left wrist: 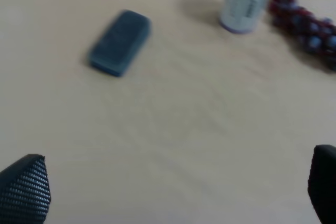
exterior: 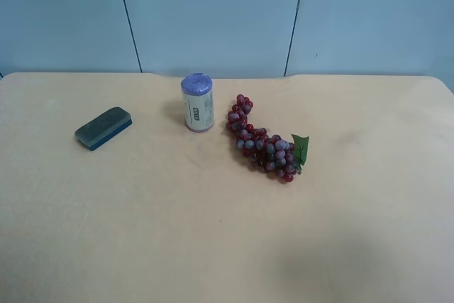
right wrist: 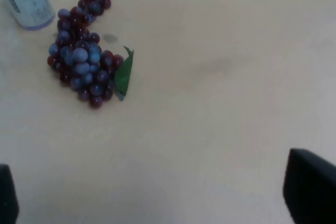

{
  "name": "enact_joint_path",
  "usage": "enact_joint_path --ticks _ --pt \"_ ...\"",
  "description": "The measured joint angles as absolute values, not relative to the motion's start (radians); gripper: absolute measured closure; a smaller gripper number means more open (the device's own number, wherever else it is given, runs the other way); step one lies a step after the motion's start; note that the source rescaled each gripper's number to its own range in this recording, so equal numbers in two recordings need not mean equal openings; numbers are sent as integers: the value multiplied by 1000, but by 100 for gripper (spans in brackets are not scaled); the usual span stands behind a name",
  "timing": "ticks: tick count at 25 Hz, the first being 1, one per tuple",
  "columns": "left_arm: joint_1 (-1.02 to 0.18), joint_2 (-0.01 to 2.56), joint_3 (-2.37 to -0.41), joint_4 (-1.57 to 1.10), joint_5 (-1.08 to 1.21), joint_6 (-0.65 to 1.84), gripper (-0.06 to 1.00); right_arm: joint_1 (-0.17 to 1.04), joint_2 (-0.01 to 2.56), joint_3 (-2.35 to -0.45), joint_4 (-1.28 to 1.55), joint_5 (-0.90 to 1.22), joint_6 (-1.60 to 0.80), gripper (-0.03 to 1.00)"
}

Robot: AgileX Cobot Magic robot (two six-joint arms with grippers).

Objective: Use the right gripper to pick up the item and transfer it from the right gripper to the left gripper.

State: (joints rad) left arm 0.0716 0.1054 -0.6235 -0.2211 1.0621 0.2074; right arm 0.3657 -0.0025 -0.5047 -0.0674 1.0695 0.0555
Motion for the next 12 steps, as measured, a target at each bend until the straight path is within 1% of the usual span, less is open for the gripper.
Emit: enact_joint_path --ticks 4,8,12 --pt "72 2 -586 -178 1103 203 -5 366 -3 -505 -67 1069 56 -3" --pt "72 -2 -543 -145 1130 182 -5 366 -3 -505 -67 1069 56 -3" --pt "72 -3 -523 -100 1088 133 -5 366 -3 -505 -67 1069 56 -3"
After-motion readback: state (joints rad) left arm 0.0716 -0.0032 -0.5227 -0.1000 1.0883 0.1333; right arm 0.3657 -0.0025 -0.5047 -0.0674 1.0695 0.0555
